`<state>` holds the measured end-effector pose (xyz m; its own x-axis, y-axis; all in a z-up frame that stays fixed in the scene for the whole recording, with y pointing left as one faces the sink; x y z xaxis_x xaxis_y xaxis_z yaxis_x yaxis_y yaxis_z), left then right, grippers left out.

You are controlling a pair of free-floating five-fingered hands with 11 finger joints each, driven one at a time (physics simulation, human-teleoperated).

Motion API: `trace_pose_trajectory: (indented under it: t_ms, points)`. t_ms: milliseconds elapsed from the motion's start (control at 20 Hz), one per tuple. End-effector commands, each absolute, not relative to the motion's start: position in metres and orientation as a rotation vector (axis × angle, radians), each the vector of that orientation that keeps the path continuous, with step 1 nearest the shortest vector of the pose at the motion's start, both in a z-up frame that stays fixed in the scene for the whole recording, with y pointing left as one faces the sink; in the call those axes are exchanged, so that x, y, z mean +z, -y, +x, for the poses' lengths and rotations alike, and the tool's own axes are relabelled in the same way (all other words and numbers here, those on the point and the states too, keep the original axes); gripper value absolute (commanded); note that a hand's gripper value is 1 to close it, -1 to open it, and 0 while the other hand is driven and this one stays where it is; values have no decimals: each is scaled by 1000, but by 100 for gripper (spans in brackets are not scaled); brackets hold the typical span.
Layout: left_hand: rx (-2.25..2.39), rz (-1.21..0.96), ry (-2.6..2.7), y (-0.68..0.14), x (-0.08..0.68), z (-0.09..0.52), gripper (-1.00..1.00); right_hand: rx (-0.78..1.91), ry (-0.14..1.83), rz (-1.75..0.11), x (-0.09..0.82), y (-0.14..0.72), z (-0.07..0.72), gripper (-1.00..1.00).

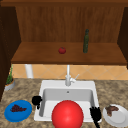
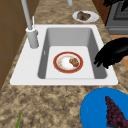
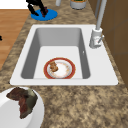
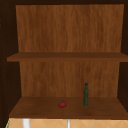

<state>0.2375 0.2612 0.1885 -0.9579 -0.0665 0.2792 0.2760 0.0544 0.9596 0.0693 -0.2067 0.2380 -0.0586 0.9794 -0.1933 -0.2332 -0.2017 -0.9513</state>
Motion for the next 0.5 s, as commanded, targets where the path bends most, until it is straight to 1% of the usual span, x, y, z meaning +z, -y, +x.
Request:
trace_pose_trajectory:
  t_ms: [0, 350, 400, 450]
  points:
    - [-1992, -213, 2084, -261, 189, 237, 0, 1486, 950, -1149, 237, 205, 71, -100]
    - [-1992, -213, 2084, -261, 189, 237, 0, 1485, 951, -1150, 237, 205, 72, -100]
    - [-1992, -213, 2084, -261, 189, 237, -100, 1485, 951, -1150, 237, 205, 72, 0]
    - [-1976, -208, 2087, -261, 189, 237, -100, 1493, 952, -1159, 238, 205, 72, 0]
